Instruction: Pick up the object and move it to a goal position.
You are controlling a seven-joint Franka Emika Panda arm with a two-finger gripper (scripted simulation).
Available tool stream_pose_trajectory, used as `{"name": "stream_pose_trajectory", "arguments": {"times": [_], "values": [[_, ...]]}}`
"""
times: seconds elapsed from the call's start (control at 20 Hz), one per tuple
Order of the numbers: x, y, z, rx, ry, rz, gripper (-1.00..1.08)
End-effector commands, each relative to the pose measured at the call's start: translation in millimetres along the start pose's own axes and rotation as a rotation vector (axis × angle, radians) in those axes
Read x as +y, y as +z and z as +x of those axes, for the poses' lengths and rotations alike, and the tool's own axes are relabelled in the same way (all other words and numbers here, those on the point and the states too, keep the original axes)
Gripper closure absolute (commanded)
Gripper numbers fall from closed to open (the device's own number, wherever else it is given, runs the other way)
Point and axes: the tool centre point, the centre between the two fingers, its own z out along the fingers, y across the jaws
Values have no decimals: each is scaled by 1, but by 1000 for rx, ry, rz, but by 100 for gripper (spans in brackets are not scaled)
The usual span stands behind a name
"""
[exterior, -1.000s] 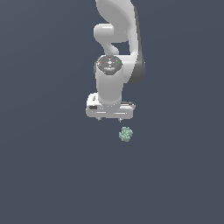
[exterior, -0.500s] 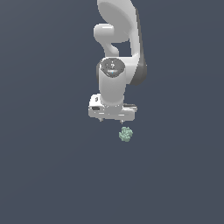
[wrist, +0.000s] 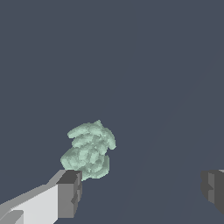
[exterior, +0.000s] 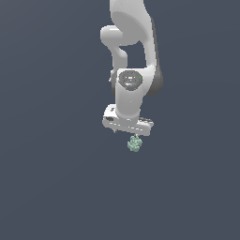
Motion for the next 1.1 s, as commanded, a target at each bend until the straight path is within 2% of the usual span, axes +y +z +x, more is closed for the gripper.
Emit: {"name": "stream_pose_trajectory", "arguments": {"times": [0.0,0.55,1.05], "values": [[-10,7,-1,3,53,3,-92],[-42,32,-6,14,230,12,-92],[-50,38,-7,16,270,15,-92]]}}
